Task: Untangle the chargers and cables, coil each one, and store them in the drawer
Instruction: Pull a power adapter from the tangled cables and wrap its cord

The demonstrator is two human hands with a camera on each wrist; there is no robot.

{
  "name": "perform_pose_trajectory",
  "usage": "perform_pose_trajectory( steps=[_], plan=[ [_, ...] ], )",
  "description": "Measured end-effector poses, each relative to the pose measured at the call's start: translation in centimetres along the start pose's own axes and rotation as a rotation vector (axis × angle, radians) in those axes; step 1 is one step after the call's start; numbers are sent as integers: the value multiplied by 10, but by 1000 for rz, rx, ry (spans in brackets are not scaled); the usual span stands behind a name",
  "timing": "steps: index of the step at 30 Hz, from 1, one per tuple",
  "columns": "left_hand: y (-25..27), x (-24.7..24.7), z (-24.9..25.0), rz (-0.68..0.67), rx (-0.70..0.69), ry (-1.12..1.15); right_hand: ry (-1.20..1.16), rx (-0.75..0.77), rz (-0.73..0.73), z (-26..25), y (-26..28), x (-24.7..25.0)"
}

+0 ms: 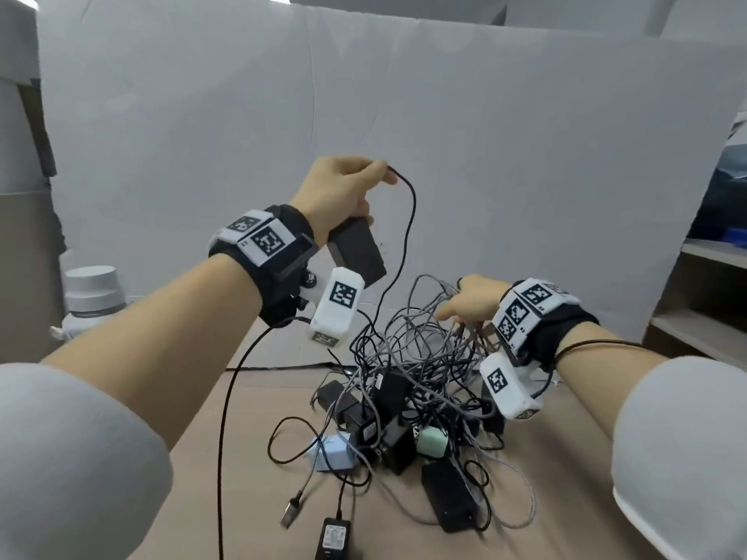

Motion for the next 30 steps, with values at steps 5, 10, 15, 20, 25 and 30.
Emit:
perform_pose_trajectory(
  steps=[5, 10, 15, 20, 25, 30],
  plan=[
    [-1, -19, 6, -114, 12, -158, 179, 47, 101, -31, 20, 39],
    [10, -48, 23, -243, -41, -134, -267, 296, 219, -76, 9, 39],
    [22, -41, 54, -210, -116, 115, -588, 289, 150, -58, -10, -10],
    [23, -13, 75, -142, -143, 354, -509, 253, 80, -27, -20, -44],
    [9, 17, 54, 71, -66, 388, -578, 219, 216, -9, -24, -26],
    [-3, -2, -5, 74, 125, 197, -675, 234, 588, -10, -11, 47]
  ],
)
Point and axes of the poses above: each hand's wrist, its own y-axis away from the middle knuckle, its own x-axis out of the back of the hand, z = x × y, the point moved 10 cm from there along -y, towards the middle knuckle, and after that the axes turned 10 degrees about x, right-handed, at the moved point
